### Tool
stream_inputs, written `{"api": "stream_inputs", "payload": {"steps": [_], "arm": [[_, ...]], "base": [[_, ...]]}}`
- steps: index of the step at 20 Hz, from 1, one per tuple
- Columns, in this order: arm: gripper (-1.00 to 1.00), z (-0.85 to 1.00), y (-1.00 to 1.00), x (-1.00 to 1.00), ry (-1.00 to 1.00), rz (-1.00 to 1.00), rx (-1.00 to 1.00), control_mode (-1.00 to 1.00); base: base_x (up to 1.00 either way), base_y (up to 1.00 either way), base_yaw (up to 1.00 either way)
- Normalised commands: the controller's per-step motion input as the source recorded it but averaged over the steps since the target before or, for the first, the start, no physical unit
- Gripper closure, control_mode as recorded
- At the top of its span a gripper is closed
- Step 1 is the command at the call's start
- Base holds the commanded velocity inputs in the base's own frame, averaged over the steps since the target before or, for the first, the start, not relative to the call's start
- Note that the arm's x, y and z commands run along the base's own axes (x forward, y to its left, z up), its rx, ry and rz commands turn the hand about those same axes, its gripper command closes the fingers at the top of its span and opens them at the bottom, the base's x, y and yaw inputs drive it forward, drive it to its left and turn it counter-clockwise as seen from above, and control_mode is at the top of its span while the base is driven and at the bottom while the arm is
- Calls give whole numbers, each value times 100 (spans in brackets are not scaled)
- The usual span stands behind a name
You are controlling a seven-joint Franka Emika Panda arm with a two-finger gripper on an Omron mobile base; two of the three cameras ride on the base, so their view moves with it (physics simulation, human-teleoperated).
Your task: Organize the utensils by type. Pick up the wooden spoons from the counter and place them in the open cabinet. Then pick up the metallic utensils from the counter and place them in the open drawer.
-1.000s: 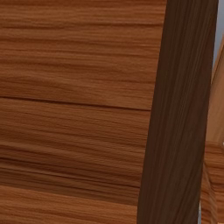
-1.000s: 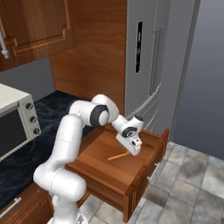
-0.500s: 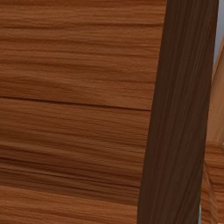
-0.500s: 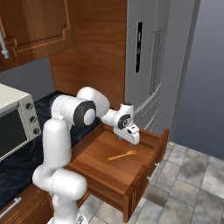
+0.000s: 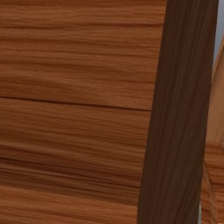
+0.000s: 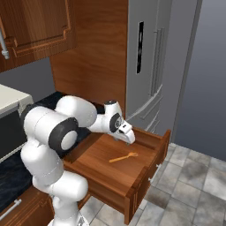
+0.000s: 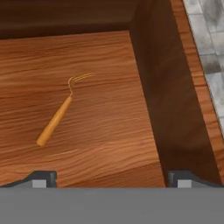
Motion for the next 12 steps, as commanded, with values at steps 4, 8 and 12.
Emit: {"api": "stream_inputs", "payload": {"steps": [4, 8, 12], "arm": [[-100, 76, 3, -41, -9, 5, -13, -100], [-100, 58, 0, -38, -5, 6, -8, -100], [-100, 56, 0, -34, -2, 9, 0, -100]], "base": [[0, 0, 0], [0, 0, 0], [0, 0, 0]]}}
